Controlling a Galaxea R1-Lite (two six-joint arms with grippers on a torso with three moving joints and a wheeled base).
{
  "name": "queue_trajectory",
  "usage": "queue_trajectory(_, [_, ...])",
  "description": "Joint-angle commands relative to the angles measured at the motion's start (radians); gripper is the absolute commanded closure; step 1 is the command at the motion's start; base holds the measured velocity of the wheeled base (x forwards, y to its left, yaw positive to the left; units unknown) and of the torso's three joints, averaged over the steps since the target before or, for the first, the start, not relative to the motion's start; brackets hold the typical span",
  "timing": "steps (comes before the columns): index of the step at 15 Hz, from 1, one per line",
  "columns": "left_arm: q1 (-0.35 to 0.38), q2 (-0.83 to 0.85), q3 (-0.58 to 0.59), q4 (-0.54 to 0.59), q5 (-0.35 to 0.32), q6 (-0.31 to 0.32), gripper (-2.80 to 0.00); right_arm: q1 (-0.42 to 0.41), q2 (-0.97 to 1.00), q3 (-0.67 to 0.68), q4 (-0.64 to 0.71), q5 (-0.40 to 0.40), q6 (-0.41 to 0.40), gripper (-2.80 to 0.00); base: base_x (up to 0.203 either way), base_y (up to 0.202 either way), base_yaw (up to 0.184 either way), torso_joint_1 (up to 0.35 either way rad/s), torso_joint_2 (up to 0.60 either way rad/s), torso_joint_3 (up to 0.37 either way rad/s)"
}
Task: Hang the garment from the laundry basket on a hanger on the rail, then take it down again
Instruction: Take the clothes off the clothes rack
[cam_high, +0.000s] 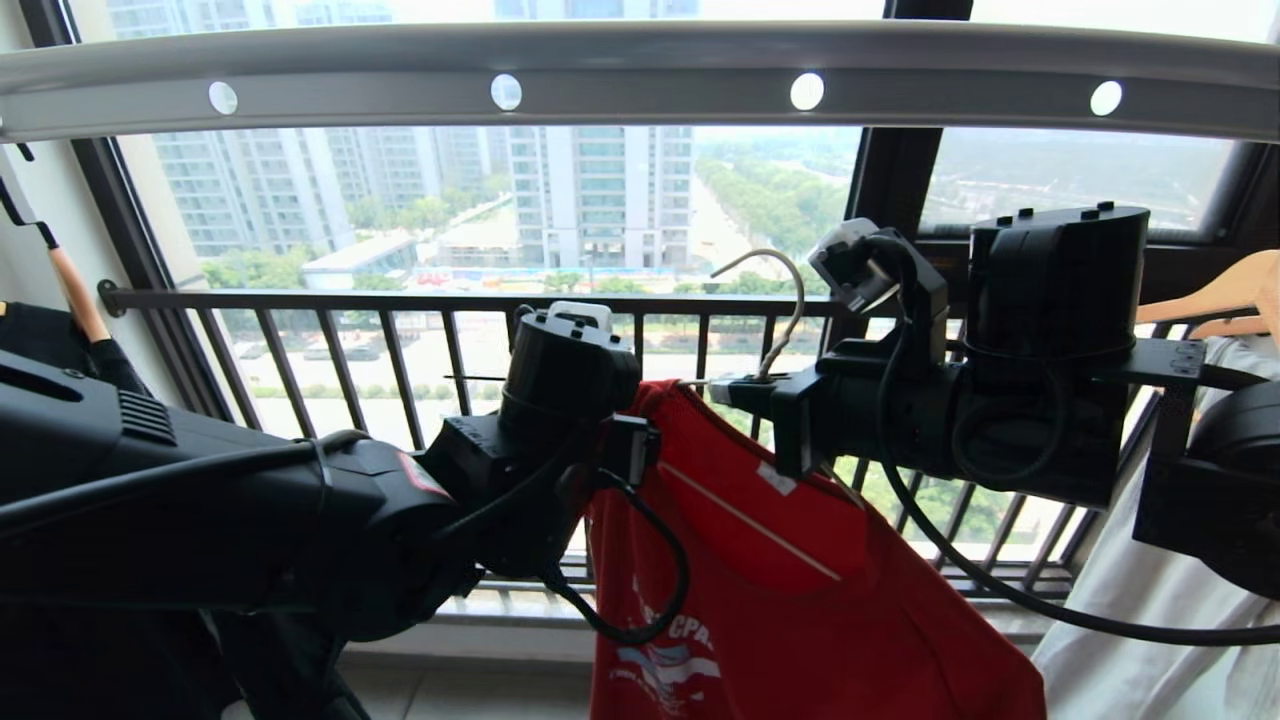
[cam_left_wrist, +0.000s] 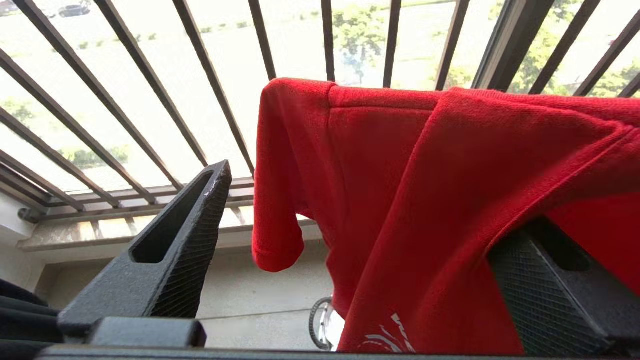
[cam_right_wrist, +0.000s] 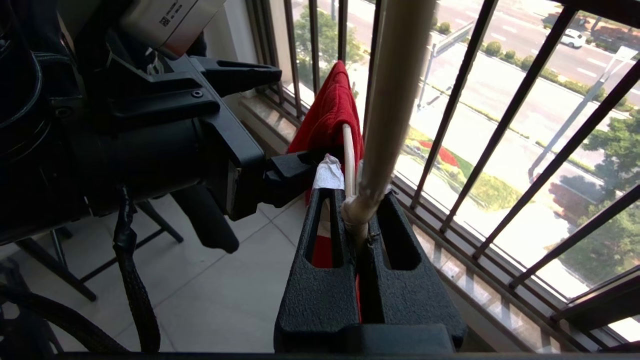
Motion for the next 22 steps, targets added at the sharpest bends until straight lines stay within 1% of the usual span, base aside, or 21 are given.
queue_trajectory(1, [0.002, -0.001, 0.0, -0.003, 0.005, -0.001, -2.8, 0.0, 0.002, -0.001, -0.003, 0.001, 0.0, 0.0, 0.0, 0.0, 0.0, 0.0, 0.0, 0.0])
queue_trajectory(2, [0.003, -0.005, 0.001, -0.003, 0.005, -0.001, -2.8, 0.0, 0.002, -0.001, -0.003, 0.001, 0.0, 0.0, 0.0, 0.0, 0.0, 0.0, 0.0, 0.0])
queue_trajectory(3, [0.002, -0.009, 0.001, -0.003, 0.005, -0.001, 0.0, 0.0, 0.004, -0.001, -0.003, 0.001, 0.0, 0.0, 0.0, 0.0, 0.0, 0.0, 0.0, 0.0])
queue_trajectory(8, [0.002, -0.012, 0.001, -0.003, 0.005, -0.001, 0.0, -0.004, 0.008, -0.002, -0.003, 0.0, 0.0, 0.0, 0.0, 0.0, 0.0, 0.0, 0.0, 0.0])
queue_trajectory(12, [0.001, -0.051, 0.004, -0.002, 0.002, -0.001, 0.0, -0.032, 0.023, -0.008, -0.005, 0.0, -0.001, 0.0, 0.0, 0.0, 0.0, 0.0, 0.0, 0.0])
queue_trajectory(15, [0.008, -0.095, 0.009, -0.002, -0.019, -0.006, 0.0, -0.045, 0.037, -0.009, -0.006, -0.002, -0.003, 0.0, 0.0, 0.0, 0.0, 0.0, 0.0, 0.0])
queue_trajectory(18, [0.104, -0.054, -0.03, -0.002, -0.03, -0.004, 0.0, -0.045, 0.033, -0.007, -0.004, -0.002, -0.004, 0.0, 0.0, 0.0, 0.0, 0.0, 0.0, 0.0])
queue_trajectory(20, [0.186, 0.017, -0.078, -0.003, -0.03, -0.005, 0.0, -0.045, 0.033, -0.006, -0.006, -0.002, -0.004, 0.0, 0.0, 0.0, 0.0, 0.0, 0.0, 0.0])
queue_trajectory(22, [0.243, 0.1, -0.143, -0.009, -0.03, -0.02, 0.0, -0.045, 0.036, -0.004, -0.006, -0.002, -0.004, 0.0, 0.0, 0.0, 0.0, 0.0, 0.0, 0.0])
